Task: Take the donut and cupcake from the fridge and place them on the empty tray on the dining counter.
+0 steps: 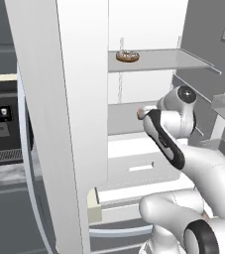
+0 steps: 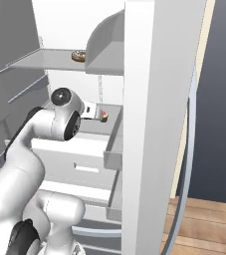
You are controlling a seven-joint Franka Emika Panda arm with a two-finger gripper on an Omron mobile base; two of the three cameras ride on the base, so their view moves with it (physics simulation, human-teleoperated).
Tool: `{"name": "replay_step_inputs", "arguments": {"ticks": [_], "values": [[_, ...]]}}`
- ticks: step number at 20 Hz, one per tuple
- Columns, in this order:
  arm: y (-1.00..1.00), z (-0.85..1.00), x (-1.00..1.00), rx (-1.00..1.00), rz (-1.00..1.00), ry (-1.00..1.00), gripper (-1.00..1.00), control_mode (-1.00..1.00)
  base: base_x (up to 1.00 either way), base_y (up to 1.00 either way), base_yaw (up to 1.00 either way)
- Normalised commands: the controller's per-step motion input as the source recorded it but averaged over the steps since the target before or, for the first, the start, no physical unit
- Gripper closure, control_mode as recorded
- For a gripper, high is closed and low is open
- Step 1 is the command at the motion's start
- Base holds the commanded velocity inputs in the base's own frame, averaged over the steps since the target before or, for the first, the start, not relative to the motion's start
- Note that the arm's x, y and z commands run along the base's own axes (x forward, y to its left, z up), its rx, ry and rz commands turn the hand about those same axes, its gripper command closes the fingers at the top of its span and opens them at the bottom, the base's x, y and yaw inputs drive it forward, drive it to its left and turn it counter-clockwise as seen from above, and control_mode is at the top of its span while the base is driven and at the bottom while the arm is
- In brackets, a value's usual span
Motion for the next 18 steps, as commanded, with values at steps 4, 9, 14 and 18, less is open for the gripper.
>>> {"name": "replay_step_inputs", "arguments": {"ticks": [4,9,14,18], "values": [[-0.11,-0.05,0.56,0.02,0.0,0.04,-1.0,-1.0,0.0,0.0,0.0],[-0.17,-0.19,0.53,0.0,0.0,0.03,-1.0,-1.0,0.0,0.0,0.0],[-0.03,-0.33,0.53,0.0,0.0,0.02,-1.0,-1.0,0.0,0.0,0.0],[-0.05,-0.27,0.49,0.0,0.0,0.02,-1.0,-1.0,0.0,0.0,0.0]]}}
